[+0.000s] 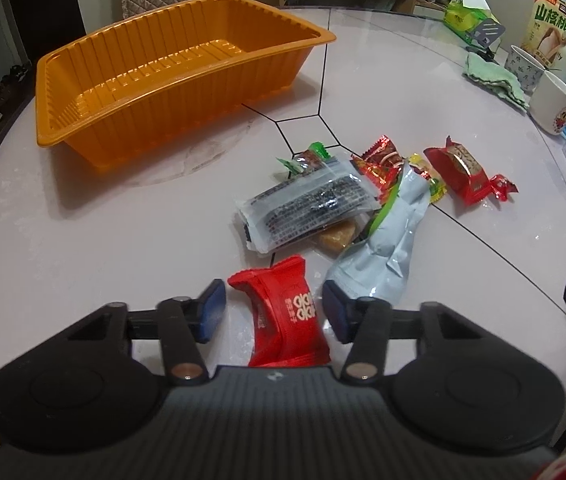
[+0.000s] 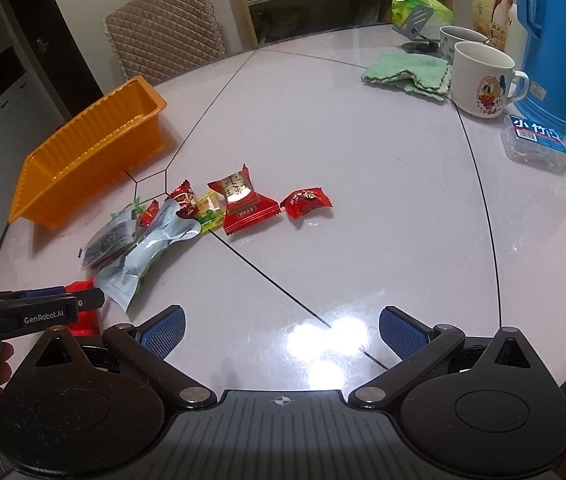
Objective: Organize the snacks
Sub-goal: 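Grasp the red snack packet with the left tool while the right tool grasps the silver pouch, then carry the red packet and silver pouch with both tools over the orange tray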
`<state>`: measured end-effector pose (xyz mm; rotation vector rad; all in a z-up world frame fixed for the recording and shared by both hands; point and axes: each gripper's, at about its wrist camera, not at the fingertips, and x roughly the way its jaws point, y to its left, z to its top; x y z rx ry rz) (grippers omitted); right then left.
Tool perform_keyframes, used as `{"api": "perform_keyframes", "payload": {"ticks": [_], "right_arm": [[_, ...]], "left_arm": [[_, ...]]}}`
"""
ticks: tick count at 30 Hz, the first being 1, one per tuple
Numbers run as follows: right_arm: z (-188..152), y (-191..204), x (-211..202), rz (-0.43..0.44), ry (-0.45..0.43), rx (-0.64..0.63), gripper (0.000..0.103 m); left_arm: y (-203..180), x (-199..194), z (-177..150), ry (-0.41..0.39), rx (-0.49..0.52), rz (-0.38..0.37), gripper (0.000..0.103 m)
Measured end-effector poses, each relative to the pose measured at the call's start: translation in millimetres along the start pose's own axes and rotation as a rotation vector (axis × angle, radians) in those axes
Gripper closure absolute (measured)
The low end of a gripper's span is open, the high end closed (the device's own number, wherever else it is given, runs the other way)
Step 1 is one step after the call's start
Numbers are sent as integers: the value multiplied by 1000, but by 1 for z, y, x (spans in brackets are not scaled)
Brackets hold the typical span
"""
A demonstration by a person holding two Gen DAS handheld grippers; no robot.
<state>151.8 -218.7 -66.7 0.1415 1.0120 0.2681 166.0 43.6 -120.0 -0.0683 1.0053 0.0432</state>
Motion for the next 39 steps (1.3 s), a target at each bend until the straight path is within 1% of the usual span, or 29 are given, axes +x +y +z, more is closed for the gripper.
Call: {"api": "perform_keyframes", "payload": {"ticks": [3,4,6,10,14,16,18,22,24,26,27,31,33,34,36,39], "right_arm": [[2,1,4,5,1,-1,0],[3,2,6,7,1,-1,0],[5,3,8,13,0,-4,0],[10,10,15,33,-2,-16,0],[14,23,24,71,-3,-33,0],[16,31,30,90,1,-40,2],[19,41,37,121,9,-45,11],[23,60,53,175,33,-35,18],[25,69,61,193,48,-23,24],[27,75,69,206,61,0,28],[28,78,72,209,67,13,31],[35,82,83,208,72,87,38],[38,83,88,207,73,117,43],[39,84,91,197,79,129,46],[40,84,95,187,85,153,55],[41,86,100,164,88,173,60]], "left_arm": [[2,1,-1,6,2,-8,68],[3,1,0,6,7,-13,75],[4,1,0,6,13,-19,75],[6,-3,-1,-6,27,-19,80],[12,-12,-3,-22,38,-17,80],[16,-17,-4,-27,36,-14,80],[19,-21,-5,-34,30,-10,80],[29,-28,-5,-39,10,-2,80],[34,-30,-5,-40,-1,4,80],[39,-30,-4,-42,-13,9,80],[41,-31,-3,-44,-17,11,80],[48,-29,-2,-46,-30,15,80],[50,-28,-1,-44,-34,17,80],[52,-27,-1,-43,-37,16,80],[54,-27,0,-43,-40,15,80],[58,-25,1,-42,-44,14,80]]}}
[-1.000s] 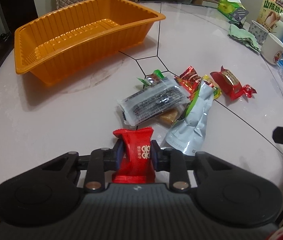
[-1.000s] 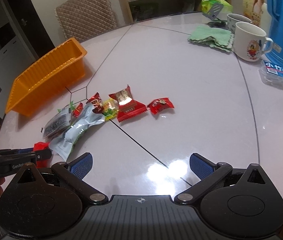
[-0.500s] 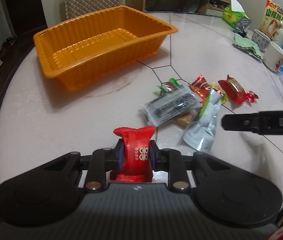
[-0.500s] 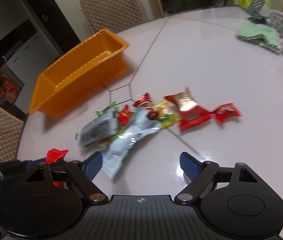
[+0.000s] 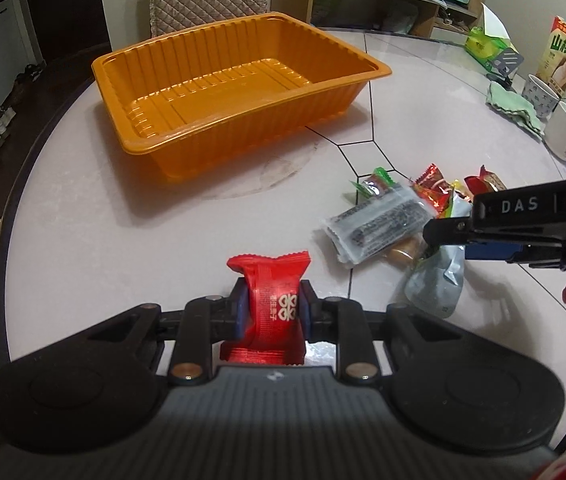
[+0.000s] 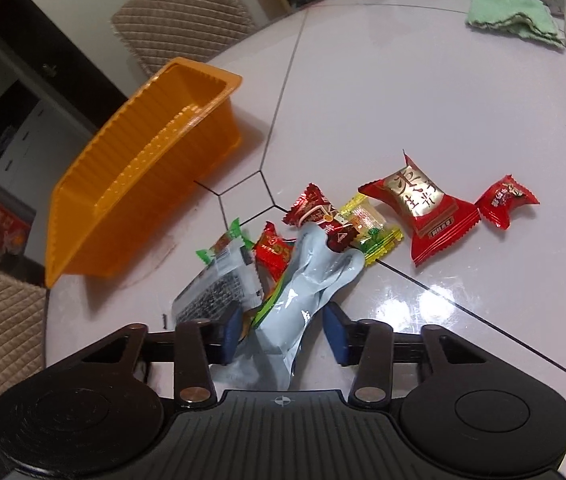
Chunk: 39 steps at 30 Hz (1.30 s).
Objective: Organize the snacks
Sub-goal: 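Carry the red packet and silver pouch with both tools over the orange tray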
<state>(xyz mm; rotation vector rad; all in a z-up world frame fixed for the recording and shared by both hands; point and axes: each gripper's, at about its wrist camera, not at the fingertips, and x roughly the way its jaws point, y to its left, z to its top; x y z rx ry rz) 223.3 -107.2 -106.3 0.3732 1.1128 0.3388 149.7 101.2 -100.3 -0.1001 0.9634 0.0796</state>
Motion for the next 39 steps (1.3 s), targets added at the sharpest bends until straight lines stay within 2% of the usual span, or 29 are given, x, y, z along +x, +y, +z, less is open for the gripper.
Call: {"api": "perform_keyframes", "payload": {"ticks": [4,8,16,19,29,39], "right_arm": [[-1,3,5,-27,-2,-1,62],[-2,13,8,-67,3,-74,64],[-10,16,-1,-75,161,-242,69],[-20,16,-8,-95,191,-323,69],[-37,15,-10,-122,129,-356,71],[-32,34,-28,-53,76,-409,72]], "left_arm": [[4,2,1,1,-5,-3,80],[4,3,3,3,-2,-11,80],[2,1,4,-2,8,-33,80],[0,1,4,0,15,-43,80],[-4,-3,2,2,35,-49,80],[0,-17,15,-30,32,-59,80]]}}
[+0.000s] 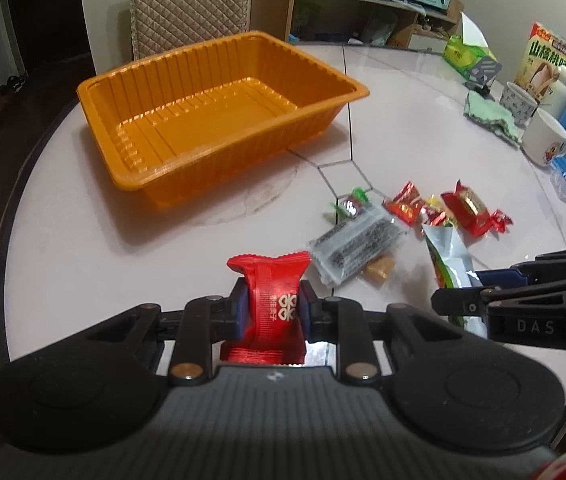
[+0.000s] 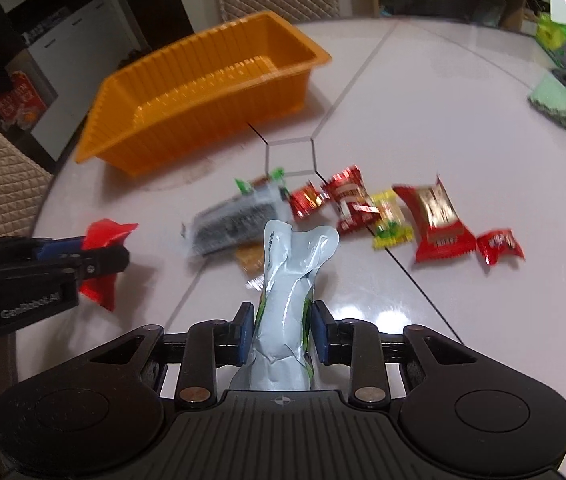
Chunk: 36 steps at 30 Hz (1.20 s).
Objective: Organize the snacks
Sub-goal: 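Carry the red packet and silver pouch with both tools over the orange tray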
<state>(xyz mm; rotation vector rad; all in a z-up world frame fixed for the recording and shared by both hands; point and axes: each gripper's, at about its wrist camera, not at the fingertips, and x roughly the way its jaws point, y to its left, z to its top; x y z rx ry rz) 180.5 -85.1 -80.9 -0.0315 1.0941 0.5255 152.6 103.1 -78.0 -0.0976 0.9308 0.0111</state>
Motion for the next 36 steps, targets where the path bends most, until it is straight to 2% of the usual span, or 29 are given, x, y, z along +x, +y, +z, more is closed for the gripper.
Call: {"api": "perform_keyframes", "payload": {"ticks": [11,24,30,36], "right_arm": [[56,22,-10,77,-83,-47,72],[155,51,23,167,-223,-113,72],[189,61,52,175,-243,-141,72],[202,62,84,167,-246,-171,72]], "left_arm": [[17,-8,51,-111,-10,3,80],[57,19,129,-205,-55,40,80],[75,40,153,-200,-86,50,80],[90,63,157,-164,-120,63,80]]}}
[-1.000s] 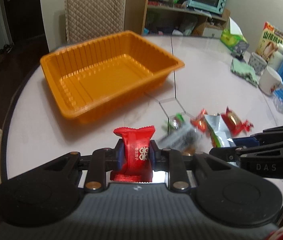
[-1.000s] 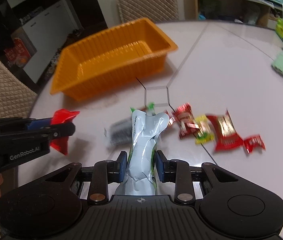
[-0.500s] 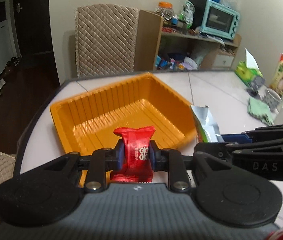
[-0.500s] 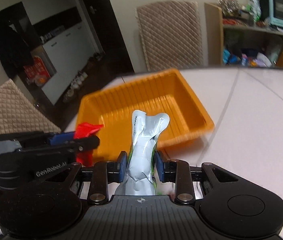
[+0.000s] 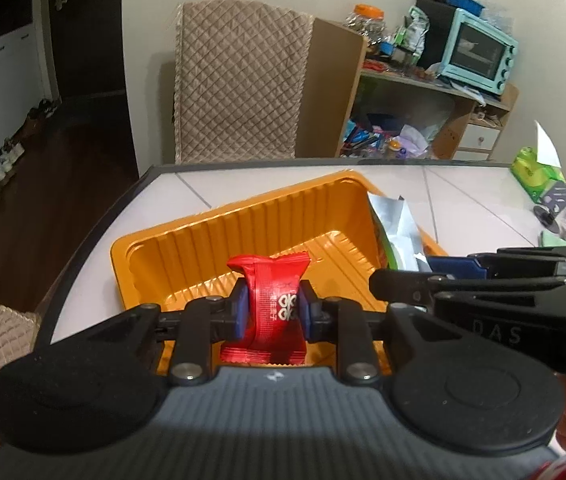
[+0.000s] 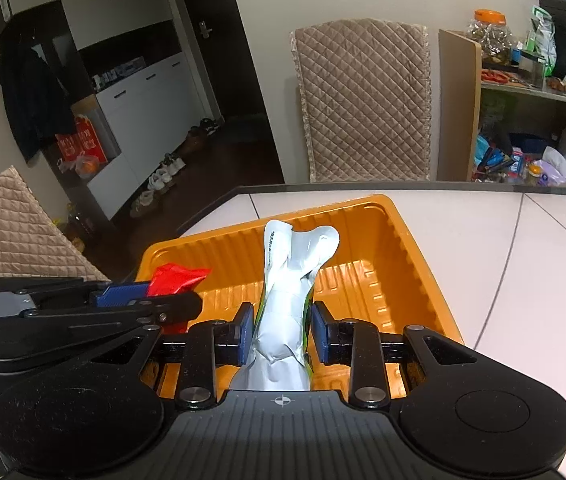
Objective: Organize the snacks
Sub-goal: 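Carry the red packet and silver pouch with both tools over the orange tray, then open both tools to drop the red packet and silver pouch into the tray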
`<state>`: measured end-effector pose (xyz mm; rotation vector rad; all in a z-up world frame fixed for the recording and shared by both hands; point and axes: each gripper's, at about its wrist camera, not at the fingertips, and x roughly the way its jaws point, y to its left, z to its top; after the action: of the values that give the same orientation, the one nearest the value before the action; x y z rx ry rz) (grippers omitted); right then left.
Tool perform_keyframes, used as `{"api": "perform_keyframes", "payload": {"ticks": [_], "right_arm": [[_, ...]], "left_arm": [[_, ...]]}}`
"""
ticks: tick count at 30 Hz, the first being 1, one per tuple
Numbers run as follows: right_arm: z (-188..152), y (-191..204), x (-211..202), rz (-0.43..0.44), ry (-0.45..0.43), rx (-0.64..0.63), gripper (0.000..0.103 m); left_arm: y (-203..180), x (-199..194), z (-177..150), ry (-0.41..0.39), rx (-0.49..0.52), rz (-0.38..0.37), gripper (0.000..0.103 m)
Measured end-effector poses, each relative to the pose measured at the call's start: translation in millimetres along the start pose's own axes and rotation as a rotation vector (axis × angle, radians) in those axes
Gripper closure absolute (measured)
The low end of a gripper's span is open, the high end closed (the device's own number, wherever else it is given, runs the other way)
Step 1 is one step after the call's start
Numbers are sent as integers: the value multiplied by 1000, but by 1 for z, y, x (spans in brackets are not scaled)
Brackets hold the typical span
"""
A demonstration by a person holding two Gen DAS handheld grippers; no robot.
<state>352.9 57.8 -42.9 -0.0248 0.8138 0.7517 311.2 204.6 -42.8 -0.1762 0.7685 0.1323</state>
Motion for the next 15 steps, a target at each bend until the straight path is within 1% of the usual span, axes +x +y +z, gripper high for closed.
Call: {"api": "perform_keyframes", "payload": {"ticks": [3,9,15], "right_arm": [[-1,-4,14,-7,28,-15,72],[-11,-11,37,-18,91,-43,72],[-18,-16,48,2,107,-76,71]], "left_arm": [[5,9,-2,20,-17,-5,80],[6,20,-9,45,-16,-9,80],[3,26,-11,58,-20,-12,80]]}}
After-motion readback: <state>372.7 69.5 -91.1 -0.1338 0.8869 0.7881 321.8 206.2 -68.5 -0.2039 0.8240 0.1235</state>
